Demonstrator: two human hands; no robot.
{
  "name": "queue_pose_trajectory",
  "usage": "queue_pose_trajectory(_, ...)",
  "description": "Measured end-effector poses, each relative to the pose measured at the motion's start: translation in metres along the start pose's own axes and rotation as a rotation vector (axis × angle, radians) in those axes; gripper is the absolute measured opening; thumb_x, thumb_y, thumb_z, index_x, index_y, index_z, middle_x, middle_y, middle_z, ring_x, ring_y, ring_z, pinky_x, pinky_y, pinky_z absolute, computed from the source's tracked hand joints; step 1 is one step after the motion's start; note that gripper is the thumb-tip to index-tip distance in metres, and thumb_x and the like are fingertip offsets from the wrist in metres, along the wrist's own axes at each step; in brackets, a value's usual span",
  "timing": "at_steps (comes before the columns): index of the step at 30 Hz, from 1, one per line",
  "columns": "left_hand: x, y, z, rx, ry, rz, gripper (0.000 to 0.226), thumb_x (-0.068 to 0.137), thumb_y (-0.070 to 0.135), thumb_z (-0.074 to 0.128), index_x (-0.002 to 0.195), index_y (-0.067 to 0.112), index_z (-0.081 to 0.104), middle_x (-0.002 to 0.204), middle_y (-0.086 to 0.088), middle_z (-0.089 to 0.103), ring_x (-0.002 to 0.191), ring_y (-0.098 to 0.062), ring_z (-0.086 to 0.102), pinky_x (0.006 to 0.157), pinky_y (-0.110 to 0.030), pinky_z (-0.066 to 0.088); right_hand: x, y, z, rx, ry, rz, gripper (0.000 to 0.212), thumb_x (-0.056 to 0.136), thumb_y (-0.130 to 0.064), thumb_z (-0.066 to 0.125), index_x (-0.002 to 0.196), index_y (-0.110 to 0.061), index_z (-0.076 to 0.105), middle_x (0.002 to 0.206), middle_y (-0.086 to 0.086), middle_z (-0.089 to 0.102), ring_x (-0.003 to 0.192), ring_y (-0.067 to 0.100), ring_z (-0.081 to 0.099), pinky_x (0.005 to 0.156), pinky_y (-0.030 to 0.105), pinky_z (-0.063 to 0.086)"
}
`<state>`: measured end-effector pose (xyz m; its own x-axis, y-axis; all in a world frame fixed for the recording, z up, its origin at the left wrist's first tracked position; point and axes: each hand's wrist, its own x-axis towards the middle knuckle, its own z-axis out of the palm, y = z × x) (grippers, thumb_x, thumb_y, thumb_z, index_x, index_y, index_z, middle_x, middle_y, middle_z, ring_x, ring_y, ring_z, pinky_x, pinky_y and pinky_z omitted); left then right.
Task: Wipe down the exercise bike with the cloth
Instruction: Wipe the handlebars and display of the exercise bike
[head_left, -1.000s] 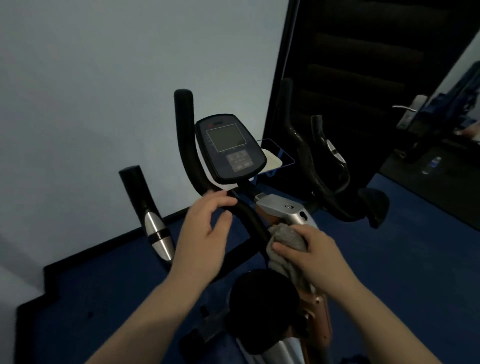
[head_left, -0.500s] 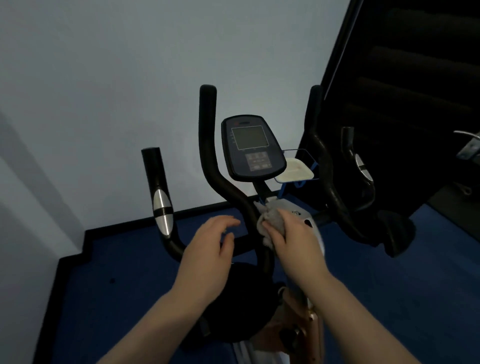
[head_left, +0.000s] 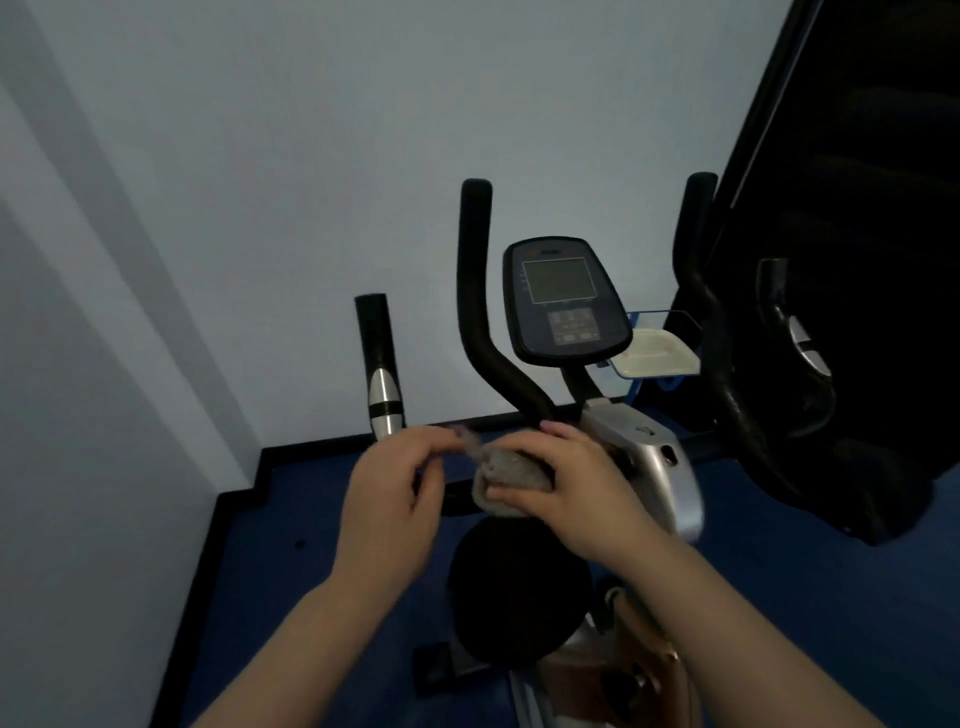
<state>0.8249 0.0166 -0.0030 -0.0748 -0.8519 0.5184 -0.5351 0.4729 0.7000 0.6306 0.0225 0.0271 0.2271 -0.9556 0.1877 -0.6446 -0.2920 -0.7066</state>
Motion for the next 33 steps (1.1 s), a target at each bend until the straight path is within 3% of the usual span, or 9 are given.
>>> queue_pose_trajectory(2, 0.004, -0.02, -0.018, 0.037, 0.041, 0.015, 0.031, 0.096, 0.002, 0.053, 0.11, 0.026, 0.066, 0.114, 0.019, 0.063, 0.111, -0.001, 0.057, 0.104, -0.032, 0.042, 0.006, 0.007, -0.004, -0.148, 0.002, -0.104, 0.041, 0.074, -0.039, 0.08, 0.112, -0.04, 0.067, 0.108, -0.02, 0.068, 0.12, -0.034, 0.013, 0.106, 0.004, 0.005)
queue_pose_trajectory(4, 0.009, -0.035, -0.031, 0.037, 0.004, -0.002, 0.03, 0.098, 0.007, 0.052, 0.117, 0.028, 0.063, 0.129, 0.017, 0.058, 0.129, 0.0, 0.047, 0.115, -0.033, 0.029, 0.01, 0.009, -0.01, -0.2, -0.04, -0.127, 0.041, 0.074, -0.045, 0.079, 0.113, -0.044, 0.067, 0.109, -0.019, 0.07, 0.126, -0.03, -0.007, 0.108, 0.006, -0.005)
queue_pose_trajectory(6, 0.011, -0.043, -0.037, -0.046, -0.071, -0.049, 0.032, 0.1, 0.014, 0.047, 0.127, 0.028, 0.059, 0.142, 0.019, 0.049, 0.137, 0.002, 0.036, 0.115, -0.026, 0.026, 0.019, 0.001, -0.007, -0.261, -0.09, -0.063, 0.039, 0.076, -0.051, 0.075, 0.113, -0.043, 0.066, 0.11, -0.016, 0.069, 0.141, -0.003, 0.013, 0.11, 0.019, 0.008)
queue_pose_trajectory(7, 0.01, -0.047, -0.037, -0.096, -0.096, -0.065, 0.035, 0.1, 0.014, 0.045, 0.131, 0.026, 0.057, 0.146, 0.019, 0.045, 0.138, 0.002, 0.035, 0.115, -0.022, 0.027, 0.026, -0.006, 0.0, -0.314, -0.099, -0.046, 0.037, 0.078, -0.053, 0.072, 0.112, -0.04, 0.067, 0.105, -0.012, 0.071, 0.134, 0.006, 0.03, 0.113, 0.022, 0.008)
queue_pose_trajectory(9, 0.006, -0.053, -0.036, -0.161, -0.124, -0.067, 0.04, 0.101, 0.011, 0.043, 0.138, 0.023, 0.052, 0.15, 0.017, 0.04, 0.14, -0.001, 0.035, 0.115, -0.018, 0.027, 0.039, -0.025, 0.021, -0.397, -0.12, -0.052, 0.034, 0.08, -0.054, 0.068, 0.106, -0.032, 0.069, 0.097, -0.006, 0.071, 0.116, 0.014, 0.047, 0.113, 0.027, 0.016)
queue_pose_trajectory(13, 0.004, -0.064, -0.037, -0.193, -0.219, -0.009, 0.047, 0.103, 0.013, 0.041, 0.147, 0.028, 0.04, 0.157, 0.02, 0.028, 0.144, -0.002, 0.027, 0.115, -0.014, 0.021, 0.041, -0.038, 0.027, -0.321, -0.265, 0.026, 0.032, 0.082, -0.05, 0.069, 0.107, -0.029, 0.067, 0.098, -0.007, 0.071, 0.096, 0.011, 0.063, 0.086, 0.033, 0.049)
queue_pose_trajectory(20, 0.012, -0.076, -0.049, -0.301, -0.274, 0.027, 0.04, 0.103, 0.015, 0.041, 0.142, 0.024, 0.048, 0.153, 0.017, 0.037, 0.142, -0.003, 0.032, 0.113, -0.013, 0.025, 0.043, -0.052, 0.052, -0.342, -0.189, 0.111, 0.026, 0.087, -0.053, 0.062, 0.091, -0.027, 0.061, 0.089, -0.006, 0.067, 0.085, 0.012, 0.06, 0.073, 0.031, 0.046)
queue_pose_trajectory(26, 0.039, -0.073, -0.055, -0.274, -0.219, 0.061, 0.027, 0.101, 0.02, 0.049, 0.124, 0.026, 0.062, 0.126, 0.017, 0.053, 0.121, -0.005, 0.052, 0.097, -0.01, 0.038, 0.036, -0.051, 0.04, -0.245, -0.199, 0.221, 0.025, 0.083, -0.05, 0.069, 0.09, -0.026, 0.065, 0.083, -0.01, 0.067, 0.08, 0.005, 0.061, 0.072, 0.033, 0.049)
queue_pose_trajectory(33, 0.064, -0.074, -0.048, -0.319, -0.171, 0.013, 0.025, 0.087, 0.008, 0.071, 0.097, 0.029, 0.063, 0.106, 0.014, 0.047, 0.098, -0.01, 0.055, 0.087, -0.014, 0.044, 0.042, -0.068, 0.061, -0.174, -0.084, 0.348, 0.026, 0.088, -0.046, 0.065, 0.081, -0.022, 0.061, 0.08, -0.005, 0.065, 0.079, 0.011, 0.059, 0.068, 0.031, 0.043)
